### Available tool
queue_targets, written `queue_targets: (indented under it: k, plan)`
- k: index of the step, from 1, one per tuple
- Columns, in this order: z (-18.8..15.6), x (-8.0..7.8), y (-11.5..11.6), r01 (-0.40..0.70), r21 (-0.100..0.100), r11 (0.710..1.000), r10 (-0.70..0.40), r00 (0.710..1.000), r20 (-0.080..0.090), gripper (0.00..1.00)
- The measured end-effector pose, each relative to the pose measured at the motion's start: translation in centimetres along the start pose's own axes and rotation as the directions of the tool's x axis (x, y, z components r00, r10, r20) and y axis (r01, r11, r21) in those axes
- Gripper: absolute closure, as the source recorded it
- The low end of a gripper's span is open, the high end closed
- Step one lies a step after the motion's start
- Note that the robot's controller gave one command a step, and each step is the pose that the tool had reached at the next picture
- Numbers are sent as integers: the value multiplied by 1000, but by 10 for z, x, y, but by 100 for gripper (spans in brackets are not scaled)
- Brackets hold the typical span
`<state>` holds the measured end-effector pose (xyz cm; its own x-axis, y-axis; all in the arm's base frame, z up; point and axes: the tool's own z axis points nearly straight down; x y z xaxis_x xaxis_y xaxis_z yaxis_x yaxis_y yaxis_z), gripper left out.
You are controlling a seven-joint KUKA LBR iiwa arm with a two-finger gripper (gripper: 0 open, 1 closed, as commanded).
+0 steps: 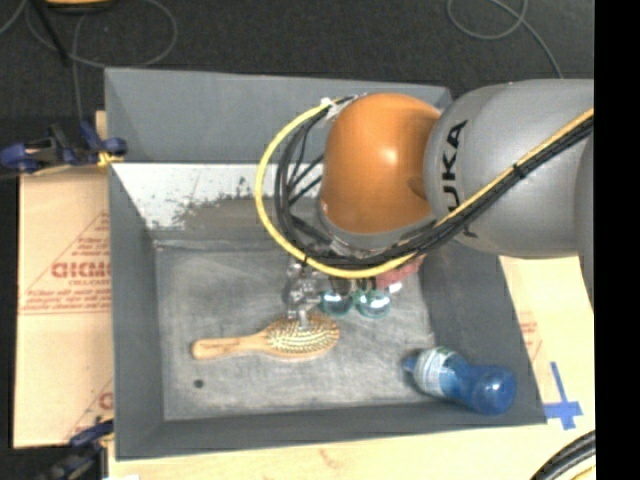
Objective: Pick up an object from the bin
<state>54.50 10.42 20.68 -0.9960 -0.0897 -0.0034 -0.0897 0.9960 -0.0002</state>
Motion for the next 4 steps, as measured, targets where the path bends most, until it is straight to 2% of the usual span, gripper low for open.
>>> queue_targets:
  k: [1,2,3,4]
  plan:
    - [0,0,0,-1,-1,1000,1,1000,0,0]
    - [0,0,0,-1,-1,1000,1,1000,0,0]
    - [52,19,-33,-52,-3,999,52,999,5,0]
    - [130,7,-31,72,0,997,-72,997,23,100]
